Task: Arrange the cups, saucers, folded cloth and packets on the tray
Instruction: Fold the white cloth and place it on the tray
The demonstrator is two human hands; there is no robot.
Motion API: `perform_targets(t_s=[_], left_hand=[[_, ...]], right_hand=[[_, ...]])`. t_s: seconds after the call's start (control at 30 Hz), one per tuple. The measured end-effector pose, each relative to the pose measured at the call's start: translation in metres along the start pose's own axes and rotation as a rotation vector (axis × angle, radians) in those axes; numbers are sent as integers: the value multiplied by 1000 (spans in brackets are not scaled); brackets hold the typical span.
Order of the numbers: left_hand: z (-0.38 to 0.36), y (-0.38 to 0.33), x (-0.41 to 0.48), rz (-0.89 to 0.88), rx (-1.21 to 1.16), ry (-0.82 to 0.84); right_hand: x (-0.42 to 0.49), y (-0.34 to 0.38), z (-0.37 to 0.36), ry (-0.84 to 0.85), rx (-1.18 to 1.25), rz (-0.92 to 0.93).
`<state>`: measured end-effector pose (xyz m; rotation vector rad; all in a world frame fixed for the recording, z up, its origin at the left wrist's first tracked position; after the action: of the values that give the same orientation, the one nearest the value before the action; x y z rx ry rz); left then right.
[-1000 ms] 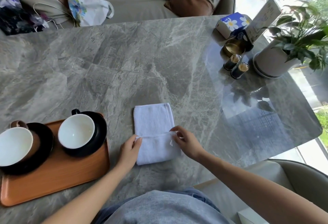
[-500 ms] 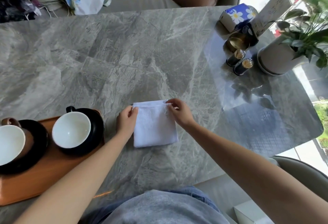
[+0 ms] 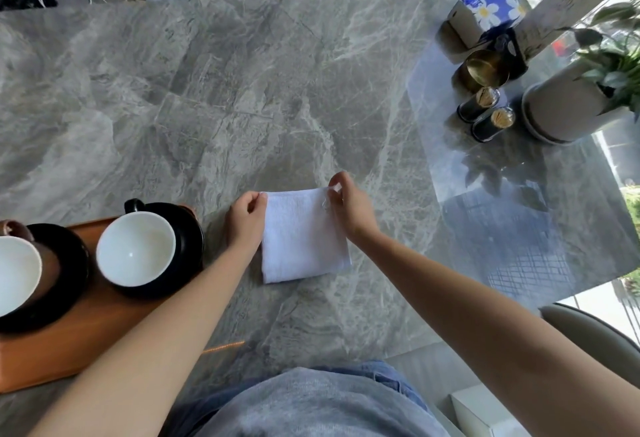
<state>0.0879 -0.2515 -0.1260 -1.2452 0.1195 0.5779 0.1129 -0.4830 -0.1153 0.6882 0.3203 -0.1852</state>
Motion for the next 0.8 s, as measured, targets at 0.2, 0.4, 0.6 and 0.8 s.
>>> perform_targets(t_s=[0.2,0.4,0.6,0.8], left_hand=[[-2,-6,2,-9,17,30],[17,-28,-18,-216,175,-92],[-35,-51,-72,-609,468,248],[-64,-22,-81,-571,914,352]], right_hand=[[2,1,-2,5,-22,7],[-6,4,17,-112,-62,19],[-52,63,8,-182,-359,443],[-69,66,-40,21,-395,511]])
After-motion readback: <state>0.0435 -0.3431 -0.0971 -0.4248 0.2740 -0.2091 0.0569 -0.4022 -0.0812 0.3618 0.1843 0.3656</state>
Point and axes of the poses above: each hand's wrist, its own x-axis towards the middle knuckle, its own z-axis out of the back of the hand, y = z × x, the point moved 10 cm from there along x, towards the middle knuckle, and after that the axes turned 6 degrees about -x, right-handed, at the moved point
